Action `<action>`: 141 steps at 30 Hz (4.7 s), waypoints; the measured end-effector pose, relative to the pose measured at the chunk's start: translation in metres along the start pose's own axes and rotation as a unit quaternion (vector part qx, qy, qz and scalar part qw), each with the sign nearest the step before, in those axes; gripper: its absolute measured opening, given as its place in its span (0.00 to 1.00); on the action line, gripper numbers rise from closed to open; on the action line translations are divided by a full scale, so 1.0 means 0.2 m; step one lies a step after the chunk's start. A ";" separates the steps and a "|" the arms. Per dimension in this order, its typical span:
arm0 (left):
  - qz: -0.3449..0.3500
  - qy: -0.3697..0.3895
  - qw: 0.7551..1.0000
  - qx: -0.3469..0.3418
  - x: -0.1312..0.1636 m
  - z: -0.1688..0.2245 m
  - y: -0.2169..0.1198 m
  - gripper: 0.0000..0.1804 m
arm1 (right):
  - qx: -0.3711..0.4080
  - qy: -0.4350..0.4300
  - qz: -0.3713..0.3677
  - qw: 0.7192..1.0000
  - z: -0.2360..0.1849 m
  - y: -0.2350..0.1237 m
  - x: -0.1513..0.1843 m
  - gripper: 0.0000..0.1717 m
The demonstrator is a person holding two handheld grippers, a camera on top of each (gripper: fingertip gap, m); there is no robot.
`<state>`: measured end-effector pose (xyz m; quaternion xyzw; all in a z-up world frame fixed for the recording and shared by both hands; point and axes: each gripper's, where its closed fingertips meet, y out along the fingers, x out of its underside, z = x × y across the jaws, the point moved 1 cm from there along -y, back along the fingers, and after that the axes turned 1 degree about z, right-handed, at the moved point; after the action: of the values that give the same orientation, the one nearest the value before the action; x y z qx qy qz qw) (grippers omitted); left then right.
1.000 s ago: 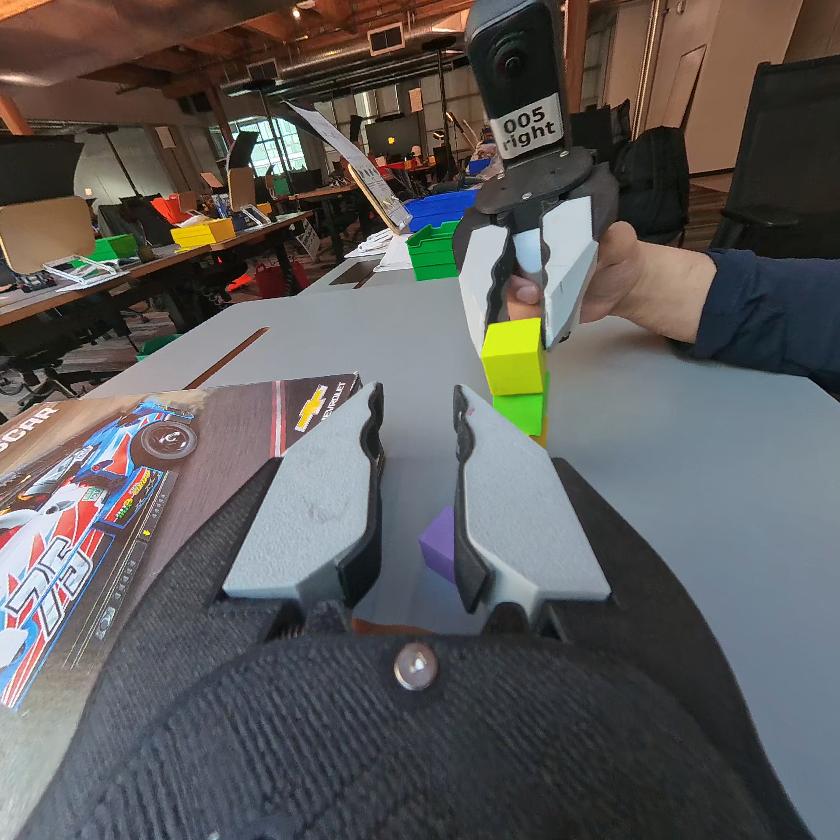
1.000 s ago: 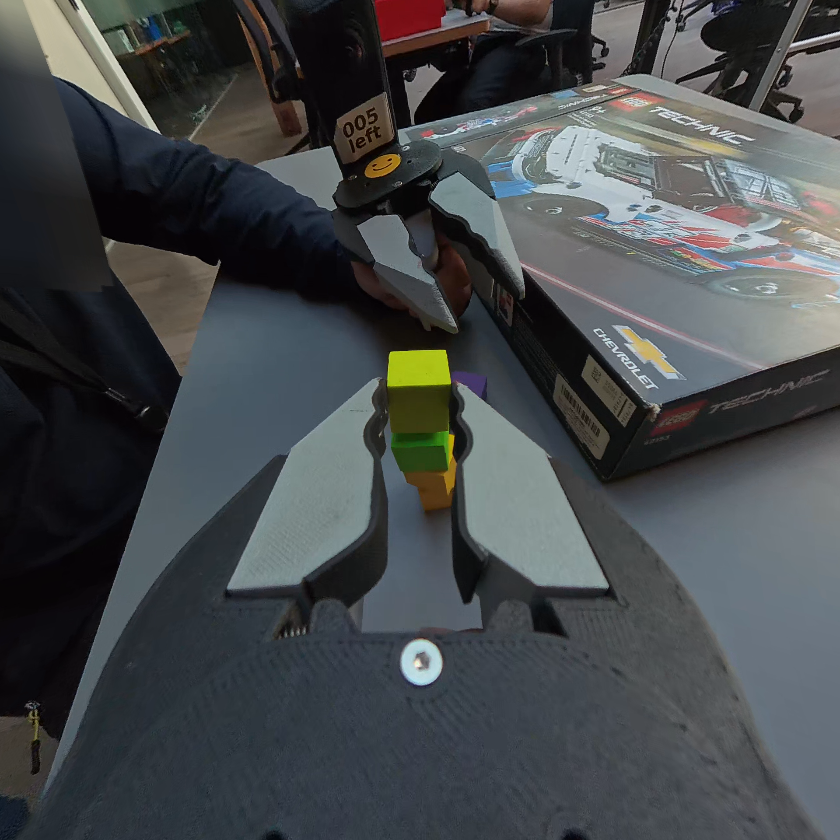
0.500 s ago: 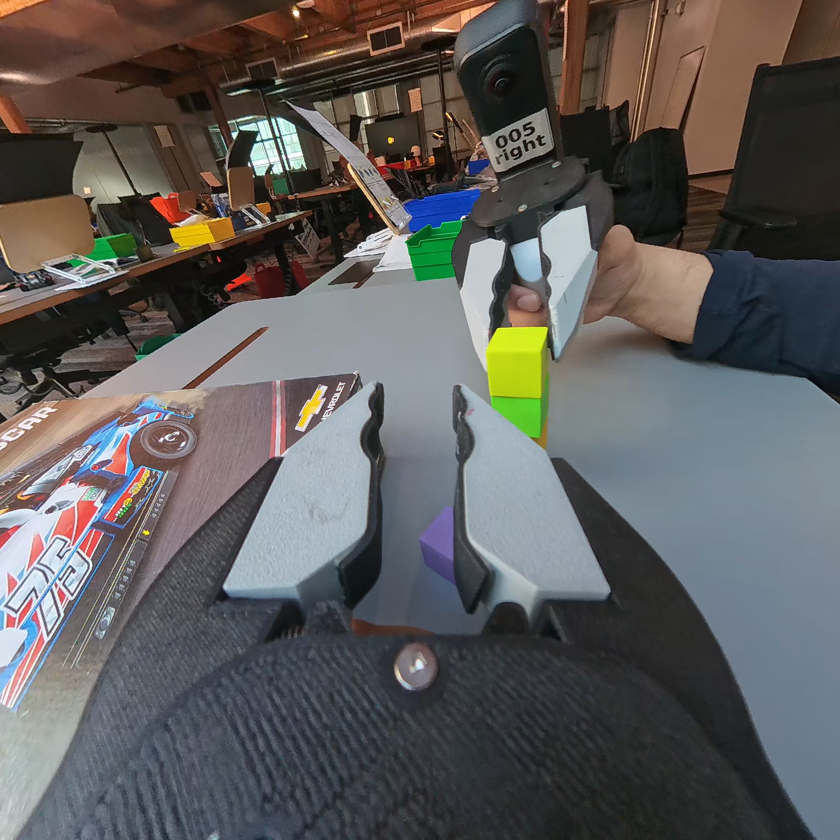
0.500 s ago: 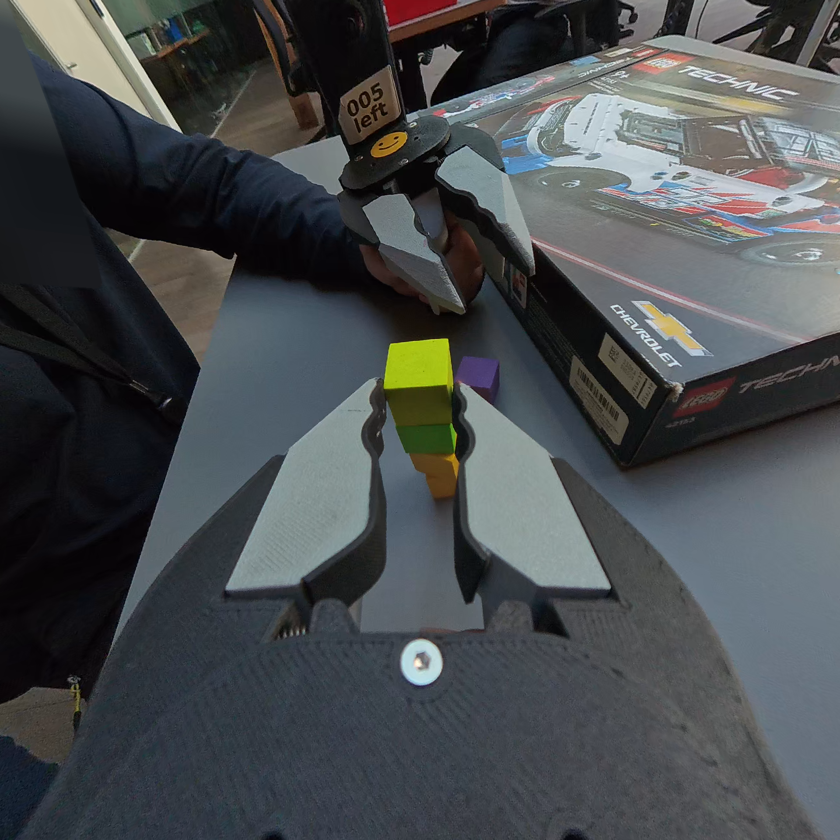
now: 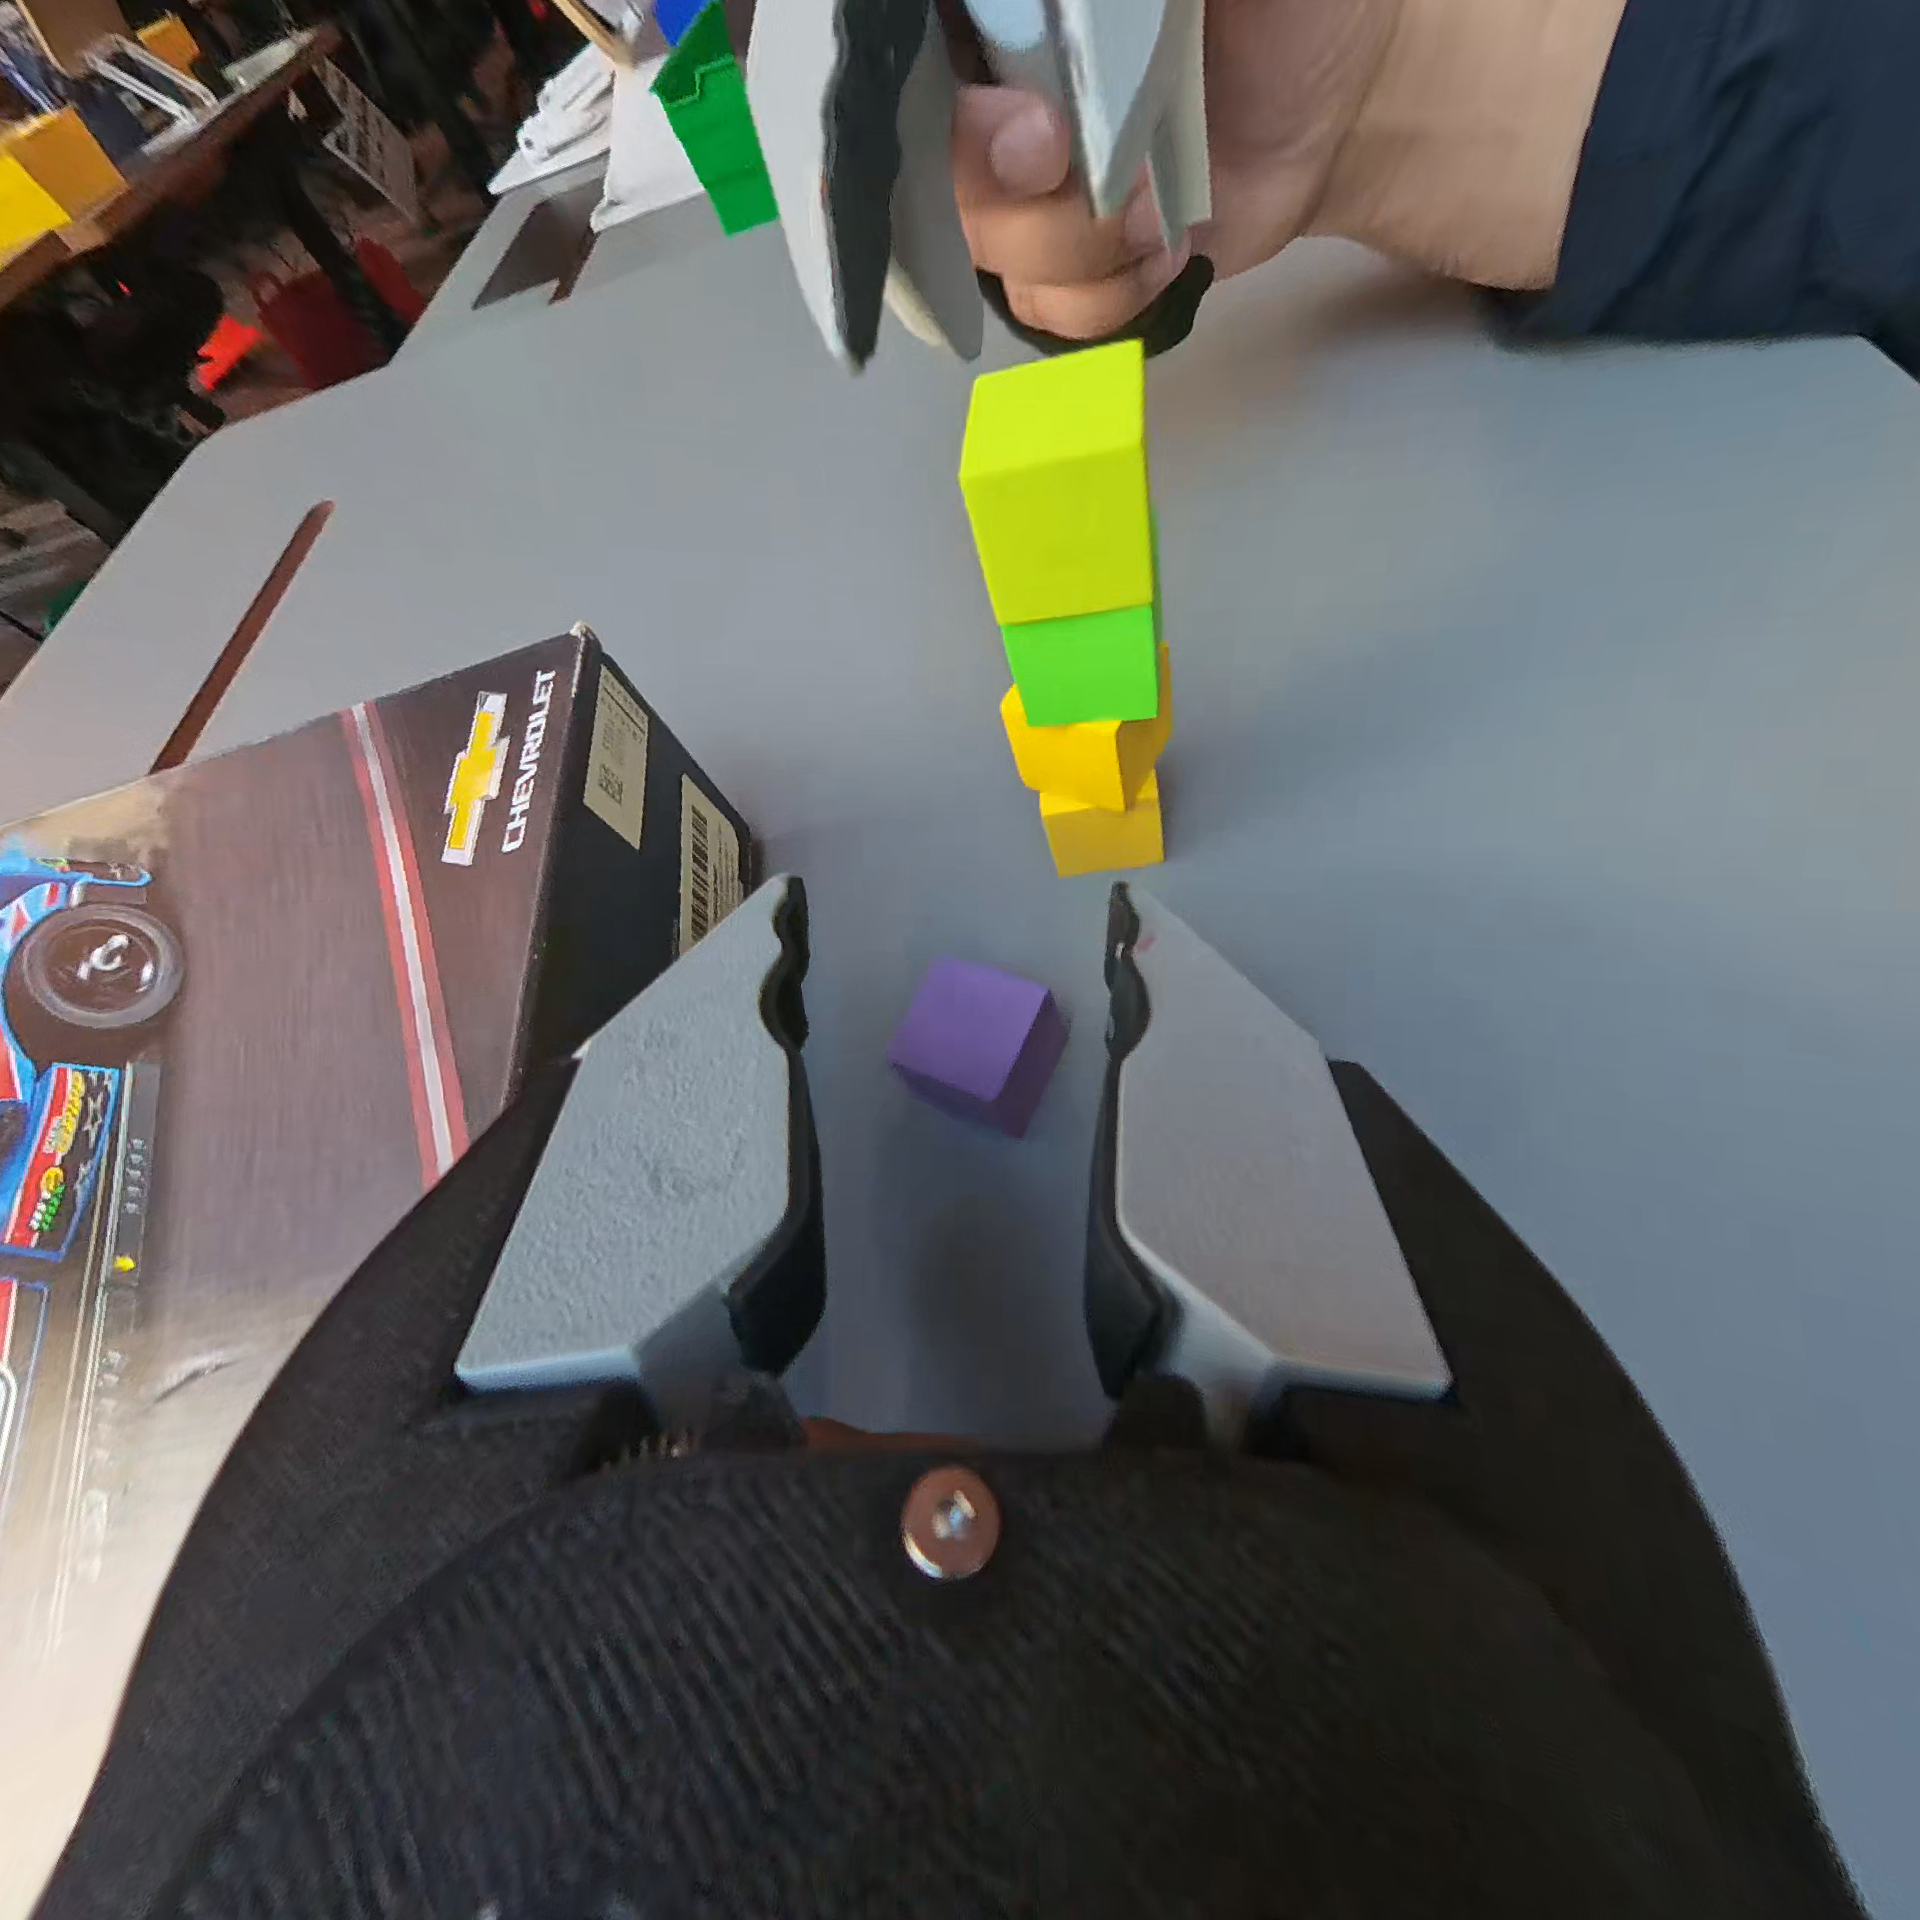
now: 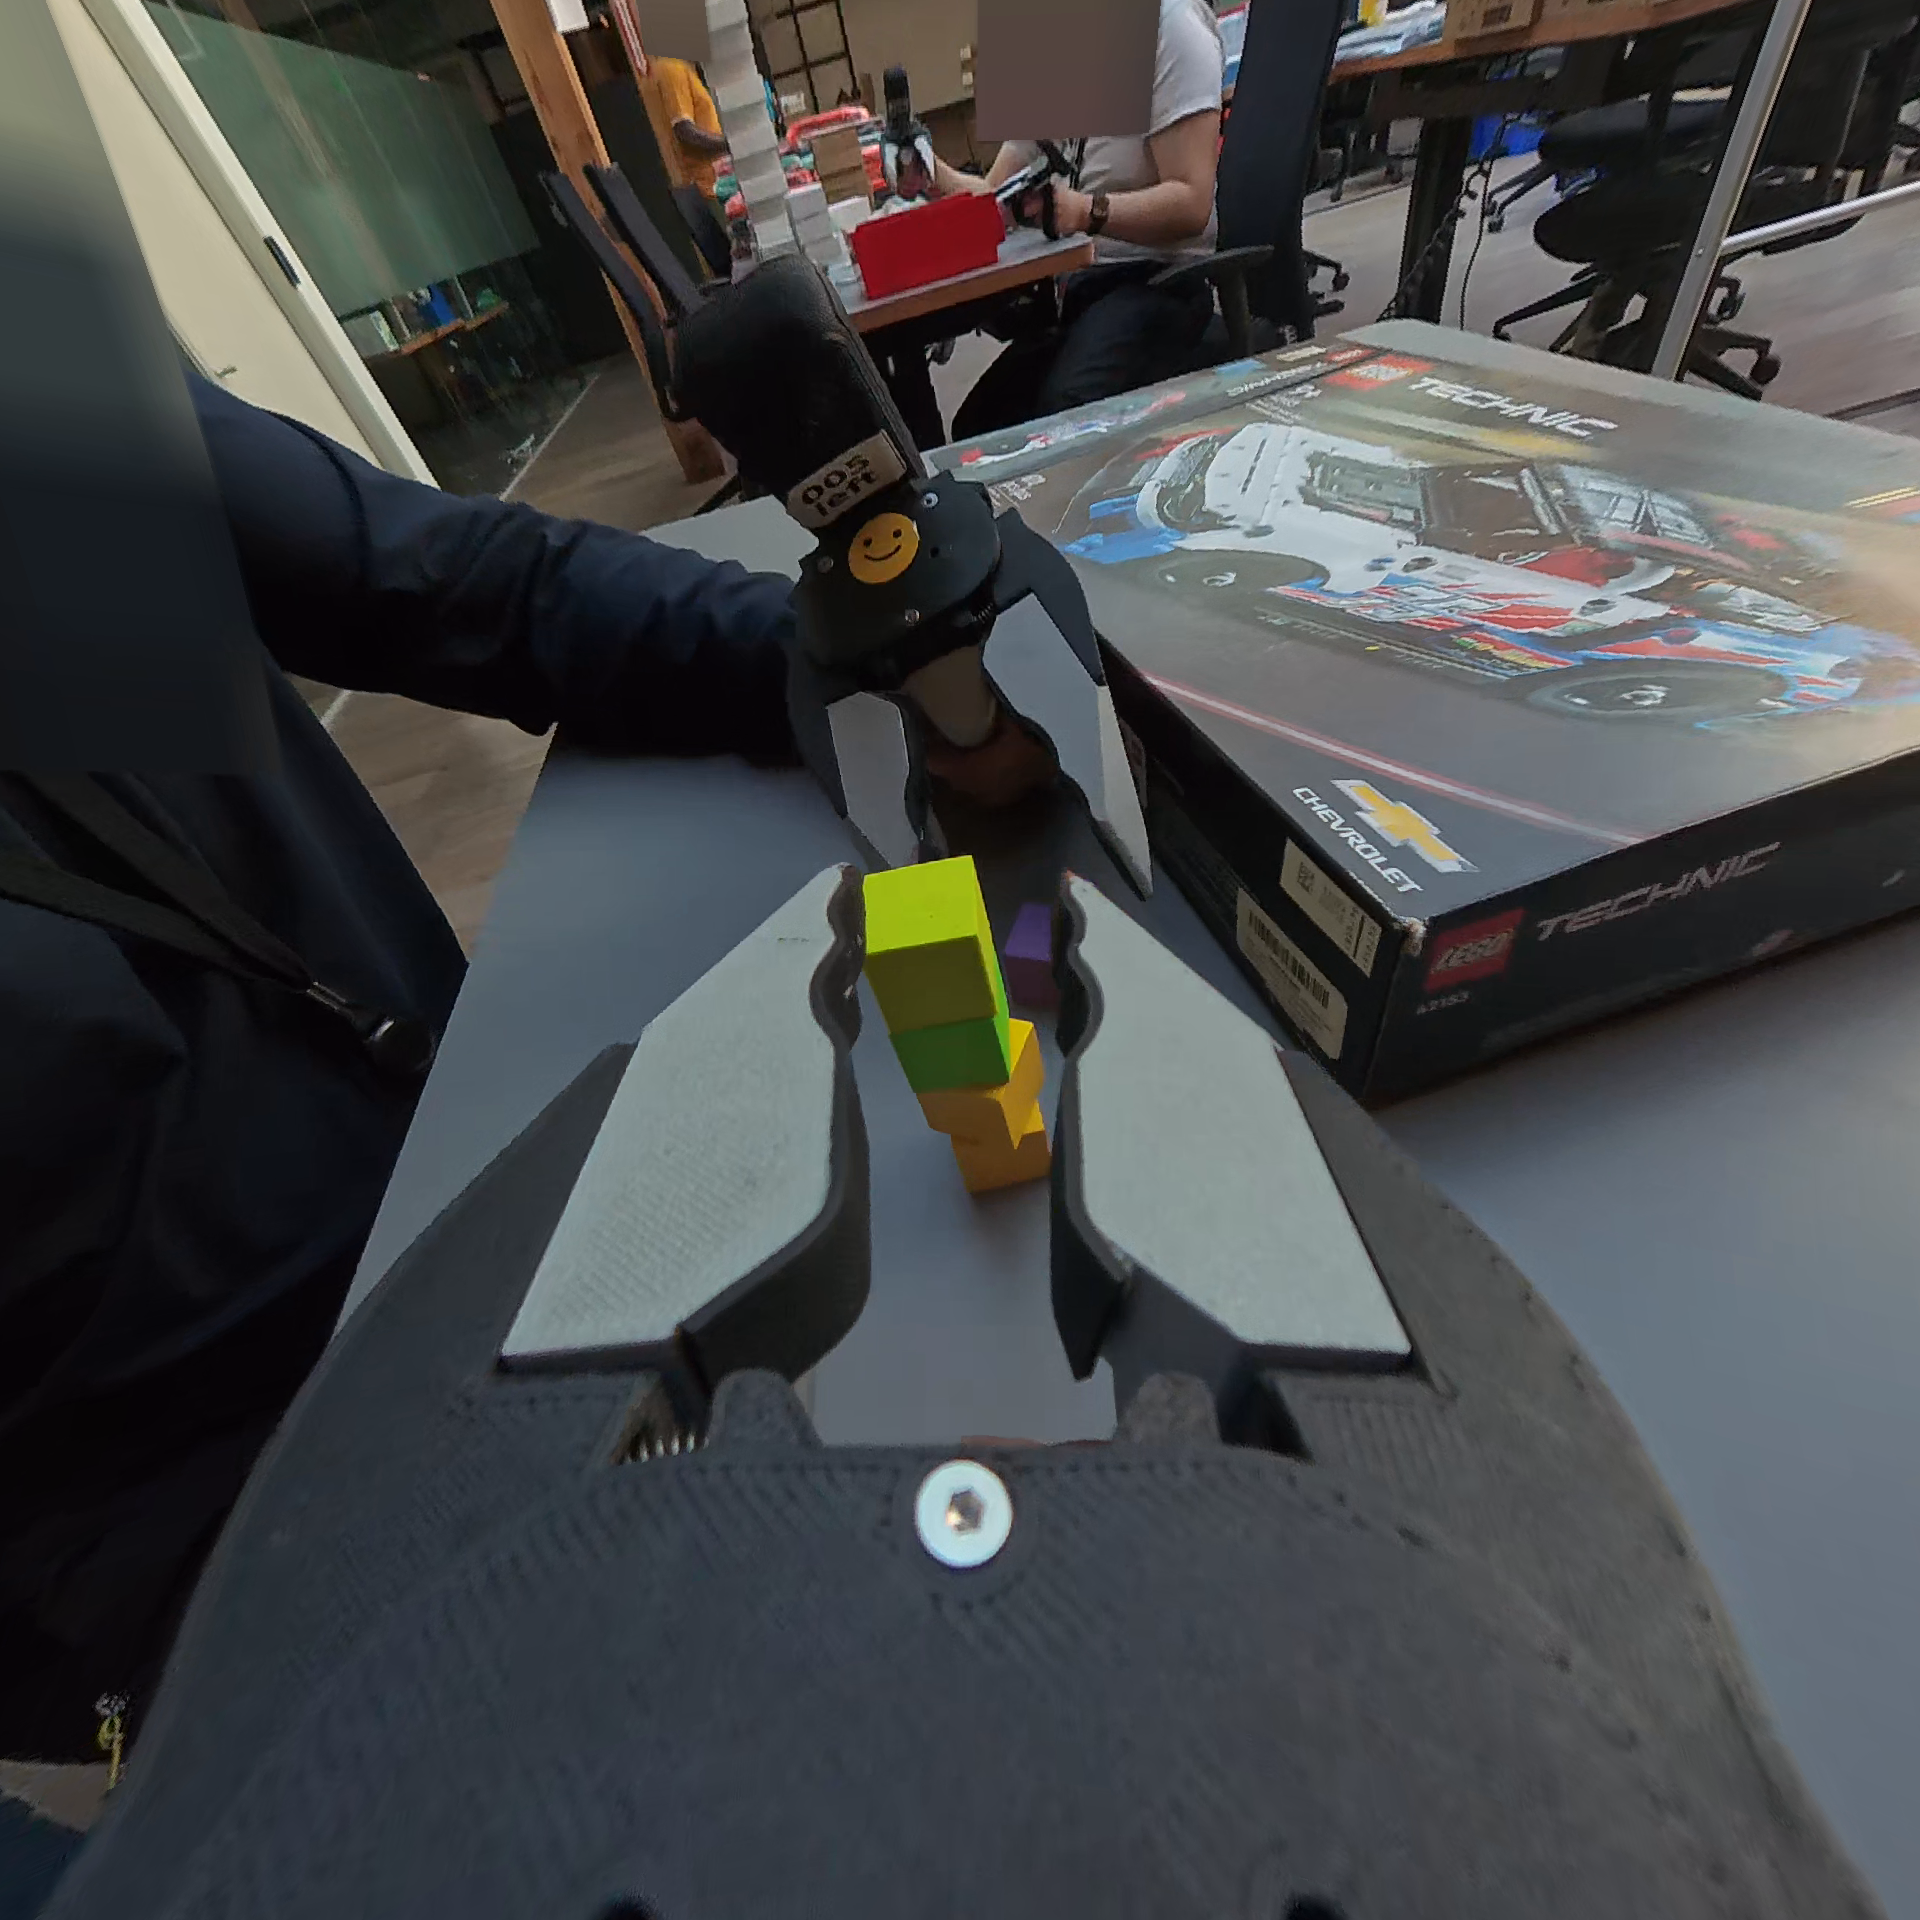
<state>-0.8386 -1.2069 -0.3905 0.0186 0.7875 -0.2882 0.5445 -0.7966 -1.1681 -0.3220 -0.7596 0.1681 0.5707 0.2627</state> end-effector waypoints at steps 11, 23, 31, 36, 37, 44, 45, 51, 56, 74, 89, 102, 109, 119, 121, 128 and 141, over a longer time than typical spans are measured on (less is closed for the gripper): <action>-0.111 0.000 0.993 0.025 0.17 0.01 0.04 0.19 | -0.002 -0.001 0.027 1.000 -0.01 -0.03 -0.04 0.17; 0.180 0.061 0.969 -0.155 -0.24 -0.14 -0.13 0.18 | 0.047 -0.002 0.024 0.999 0.05 0.01 -0.06 0.17; 0.133 0.301 0.880 -0.341 -0.36 -0.10 -0.14 0.18 | 0.062 0.004 0.059 0.996 0.01 0.06 -0.19 0.21; 0.144 0.324 0.863 -0.359 -0.41 -0.06 -0.14 0.18 | 0.062 -0.001 0.019 0.998 -0.01 0.12 -0.15 0.22; 0.142 0.330 0.862 -0.357 -0.41 -0.06 -0.13 0.18 | 0.056 0.002 0.017 0.998 -0.02 0.13 -0.14 0.23; 0.123 0.389 0.836 -0.367 -0.43 0.00 -0.08 0.18 | 0.030 0.017 -0.012 0.999 -0.05 0.20 -0.09 0.15; 0.120 0.392 0.834 -0.368 -0.43 0.00 -0.07 0.18 | 0.033 0.013 -0.015 0.999 -0.04 0.20 -0.09 0.15; 0.163 0.361 0.843 -0.365 -0.43 0.01 -0.12 0.19 | 0.060 -0.014 -0.015 0.998 -0.02 0.15 -0.09 0.14; 0.194 0.280 0.874 -0.348 -0.42 -0.05 -0.16 0.19 | 0.049 -0.019 0.049 0.997 -0.03 0.02 -0.18 0.14; 0.129 0.163 0.926 -0.316 -0.26 -0.21 -0.10 0.13 | 0.034 -0.062 -0.014 0.997 -0.06 0.08 -0.06 0.14; 0.113 0.145 0.933 -0.309 -0.22 -0.23 -0.09 0.13 | 0.035 -0.065 -0.037 0.997 -0.04 0.07 0.00 0.14; 0.101 0.128 0.938 -0.305 -0.18 -0.25 -0.08 0.13 | 0.021 -0.052 -0.005 0.998 -0.05 0.04 -0.05 0.21; 0.097 0.128 0.939 -0.304 -0.17 -0.25 -0.07 0.11 | 0.092 -0.019 0.081 0.992 0.09 -0.11 -0.15 0.20; 0.092 0.123 0.948 -0.278 -0.15 -0.21 -0.09 0.00 | 0.459 0.060 -0.040 0.885 0.63 -0.50 0.20 0.00; 0.090 0.114 0.951 -0.274 -0.14 -0.20 -0.10 0.00 | 0.475 0.068 -0.064 0.875 0.64 -0.52 0.26 0.00; 0.079 0.077 0.955 -0.277 -0.12 -0.19 -0.15 0.00 | 0.453 0.065 -0.086 0.885 0.56 -0.45 0.32 0.00; 0.043 -0.009 0.971 -0.236 -0.04 -0.22 -0.15 0.00 | 0.472 0.034 -0.162 0.866 0.45 -0.38 0.43 0.00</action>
<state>-0.8831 -1.2082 -0.3610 -0.0792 0.8268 -0.0712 0.5523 -0.7997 -1.0497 -0.4071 -0.5804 0.3008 0.3469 0.6726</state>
